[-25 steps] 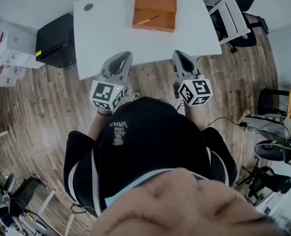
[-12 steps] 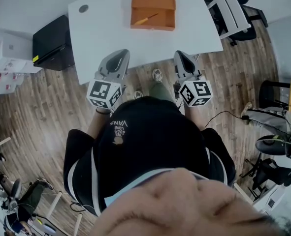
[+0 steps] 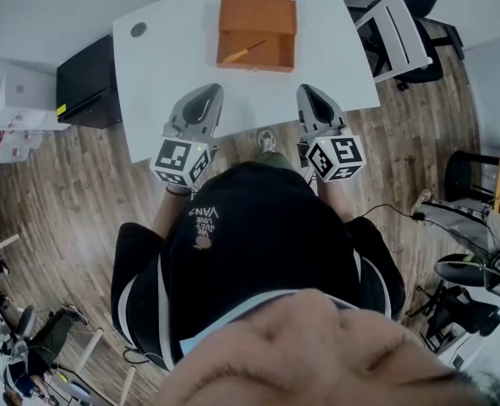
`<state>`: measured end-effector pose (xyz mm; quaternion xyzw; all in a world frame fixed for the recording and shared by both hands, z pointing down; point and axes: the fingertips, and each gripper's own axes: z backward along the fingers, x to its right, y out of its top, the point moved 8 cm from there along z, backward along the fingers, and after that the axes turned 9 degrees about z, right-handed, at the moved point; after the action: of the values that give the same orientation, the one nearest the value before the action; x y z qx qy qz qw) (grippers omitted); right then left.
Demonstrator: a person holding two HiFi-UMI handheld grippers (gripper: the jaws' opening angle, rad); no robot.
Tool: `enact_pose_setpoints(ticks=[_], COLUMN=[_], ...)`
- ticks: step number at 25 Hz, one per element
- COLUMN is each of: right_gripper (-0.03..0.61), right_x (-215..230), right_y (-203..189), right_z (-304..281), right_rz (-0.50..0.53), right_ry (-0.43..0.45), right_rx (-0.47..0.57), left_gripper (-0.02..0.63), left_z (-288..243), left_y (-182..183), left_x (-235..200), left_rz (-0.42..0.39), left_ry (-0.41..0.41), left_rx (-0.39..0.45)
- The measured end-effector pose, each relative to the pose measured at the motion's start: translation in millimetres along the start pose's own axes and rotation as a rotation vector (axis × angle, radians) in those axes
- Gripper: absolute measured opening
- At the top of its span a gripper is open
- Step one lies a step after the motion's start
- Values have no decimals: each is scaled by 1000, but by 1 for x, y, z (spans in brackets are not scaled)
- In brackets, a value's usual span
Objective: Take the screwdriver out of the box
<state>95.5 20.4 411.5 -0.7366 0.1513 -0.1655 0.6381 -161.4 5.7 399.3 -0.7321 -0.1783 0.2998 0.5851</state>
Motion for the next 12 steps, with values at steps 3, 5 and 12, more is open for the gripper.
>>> enact_pose_setpoints(ticks=[3,5,12], right_gripper=[12,12,12], right_x=[11,18,42], right_y=[3,4,8], right_z=[-15,-24,-54], right_rz=[4,8,15], right_ry=[26,44,90], right_rx=[0,3,8], left_gripper=[25,25,25], left_z=[-15,-23,-53], left_y=[2,2,6], left_x=[-3,-5,-14], left_rz=[3,4,8], left_ry=[14,26,62], left_rx=[3,1,3])
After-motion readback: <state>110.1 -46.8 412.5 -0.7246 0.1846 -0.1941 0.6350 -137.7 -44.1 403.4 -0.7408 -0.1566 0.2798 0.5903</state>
